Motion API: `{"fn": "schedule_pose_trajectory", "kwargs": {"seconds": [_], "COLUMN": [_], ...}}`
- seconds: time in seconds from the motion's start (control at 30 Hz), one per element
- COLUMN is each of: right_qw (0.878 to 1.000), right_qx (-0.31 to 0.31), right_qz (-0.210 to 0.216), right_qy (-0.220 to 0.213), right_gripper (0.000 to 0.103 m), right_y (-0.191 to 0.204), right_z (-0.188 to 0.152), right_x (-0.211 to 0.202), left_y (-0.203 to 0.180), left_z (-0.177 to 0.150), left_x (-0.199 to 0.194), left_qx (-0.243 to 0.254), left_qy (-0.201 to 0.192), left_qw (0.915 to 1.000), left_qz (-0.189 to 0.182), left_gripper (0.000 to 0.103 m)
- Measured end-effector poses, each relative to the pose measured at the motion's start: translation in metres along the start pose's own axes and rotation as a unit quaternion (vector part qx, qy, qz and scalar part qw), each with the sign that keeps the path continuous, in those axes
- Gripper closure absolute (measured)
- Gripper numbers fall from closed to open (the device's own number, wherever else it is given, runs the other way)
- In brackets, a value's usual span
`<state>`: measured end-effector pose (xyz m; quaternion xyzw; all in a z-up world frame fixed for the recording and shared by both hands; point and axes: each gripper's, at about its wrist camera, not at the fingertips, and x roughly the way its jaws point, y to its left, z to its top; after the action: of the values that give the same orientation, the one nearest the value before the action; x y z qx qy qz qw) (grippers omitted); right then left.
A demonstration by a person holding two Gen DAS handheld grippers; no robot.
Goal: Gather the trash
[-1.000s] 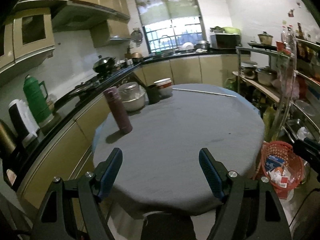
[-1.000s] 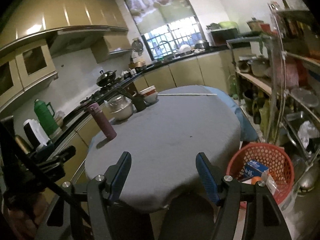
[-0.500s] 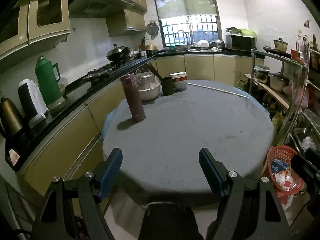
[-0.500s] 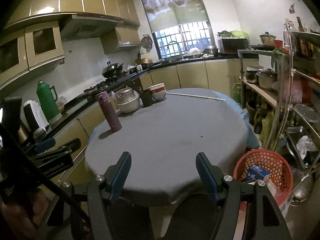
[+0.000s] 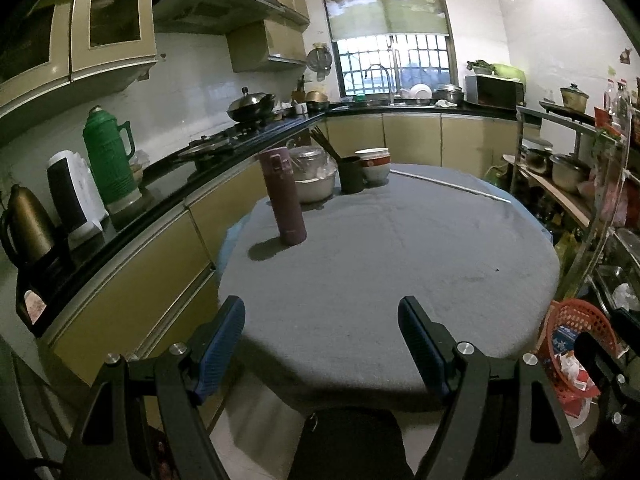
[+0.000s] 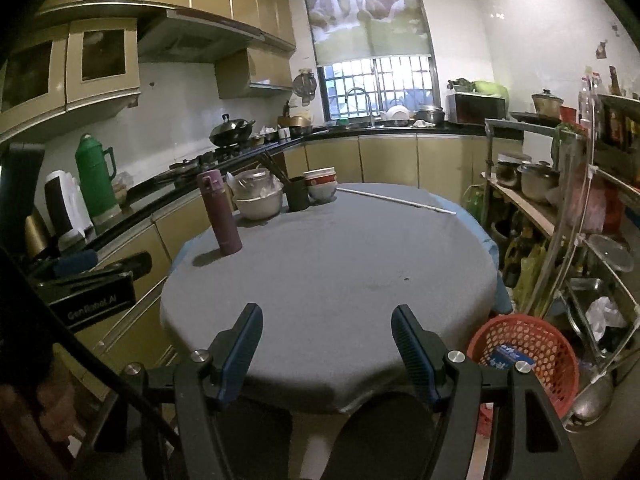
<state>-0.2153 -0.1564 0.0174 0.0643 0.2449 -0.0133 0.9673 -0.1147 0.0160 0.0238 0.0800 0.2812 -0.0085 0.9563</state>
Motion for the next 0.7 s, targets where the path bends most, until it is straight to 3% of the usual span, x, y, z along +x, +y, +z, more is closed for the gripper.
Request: {"fn": "schedule_pose_trajectory", "kwargs": {"seconds": [0.7], "right_qw": [1.000], "right_qx": [0.011], "right_qz": [-0.018], "right_qy": [-0.002], "right_gripper": [0.032], "right_y": [-0.0095], "right_z": [0.0002], "right_x": [-0.0008], "left_y": [0.0026], "left_z": [-0.0013], "left_x": [-0.0035], "left_qx": [-0.004], "left_qy": [-0.007], "left_qw": [1.0000], "left_qz": [-0.006], "left_gripper": [0.024]}}
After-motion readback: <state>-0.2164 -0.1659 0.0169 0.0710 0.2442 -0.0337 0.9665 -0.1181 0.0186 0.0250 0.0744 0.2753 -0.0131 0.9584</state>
